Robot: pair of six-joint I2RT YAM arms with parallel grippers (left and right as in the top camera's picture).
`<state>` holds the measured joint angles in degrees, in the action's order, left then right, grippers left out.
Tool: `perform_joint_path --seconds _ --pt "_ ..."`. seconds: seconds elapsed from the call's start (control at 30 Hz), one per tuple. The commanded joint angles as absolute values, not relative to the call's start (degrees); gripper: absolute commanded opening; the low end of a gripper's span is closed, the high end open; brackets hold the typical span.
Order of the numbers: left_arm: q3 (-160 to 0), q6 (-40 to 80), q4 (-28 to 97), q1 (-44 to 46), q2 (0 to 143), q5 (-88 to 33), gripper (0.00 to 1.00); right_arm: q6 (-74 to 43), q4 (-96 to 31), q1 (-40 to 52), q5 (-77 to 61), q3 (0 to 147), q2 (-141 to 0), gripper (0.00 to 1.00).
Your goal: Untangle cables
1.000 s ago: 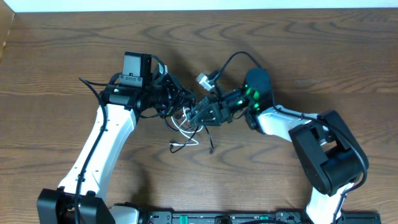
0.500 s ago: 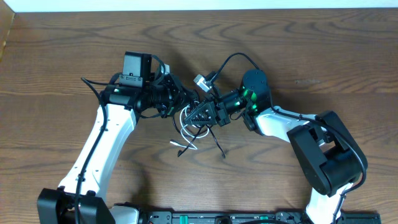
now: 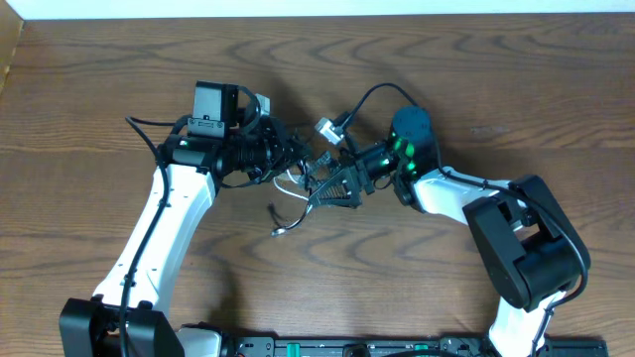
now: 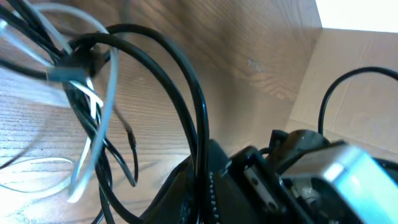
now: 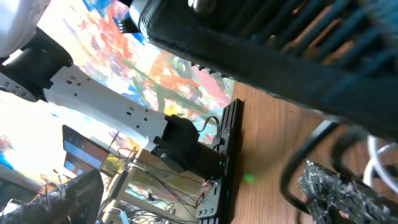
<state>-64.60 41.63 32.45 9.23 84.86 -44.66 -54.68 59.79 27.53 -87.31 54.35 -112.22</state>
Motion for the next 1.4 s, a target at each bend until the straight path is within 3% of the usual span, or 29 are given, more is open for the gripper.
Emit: perform_joint_path --seconds 0.0,0.77,1.03,1.1,1.13,1.2,1.23,1.27,1.37 --pt "-64.6 39.6 32.4 9.7 84.9 -46.9 0.08 -54.2 59.7 25.6 -87.0 54.6 -111.6 0.99" --pt "-64.6 42.1 32.4 9.7 84.9 -52.5 0.08 -49.2 57.9 22.4 -88.7 54.6 -111.7 0.99" --pt "-64.6 42.3 32.4 9.7 84.9 -52.5 0.08 -49.1 55.7 26.7 -87.5 54.6 -111.7 0.99" --pt "-64.6 42.3 32.4 9.7 84.9 -52.5 0.08 -47.8 55.8 27.9 -87.4 54.6 -111.7 0.84" --pt "-64.6 42.3 32.4 9.7 84.9 -52.5 0.08 -47.1 55.7 28.5 -87.4 54.6 -111.7 0.68" --pt "-64.6 42.2 32.4 9.7 84.9 -52.4 0.08 -46.4 55.7 29.4 -87.4 54.6 -111.7 0.21" --pt "-64.6 42.2 32.4 9.7 84.9 -52.1 0.08 -46.4 55.7 29.6 -87.4 54.6 -111.7 0.06" --pt "-64.6 42.2 32.4 9.7 84.9 -51.7 0.08 -46.4 55.7 29.7 -87.4 54.6 -111.7 0.01" --pt "-64.6 42.2 32.4 9.7 84.9 -49.6 0.08 -46.4 55.7 29.3 -87.4 54.6 -111.7 0.01"
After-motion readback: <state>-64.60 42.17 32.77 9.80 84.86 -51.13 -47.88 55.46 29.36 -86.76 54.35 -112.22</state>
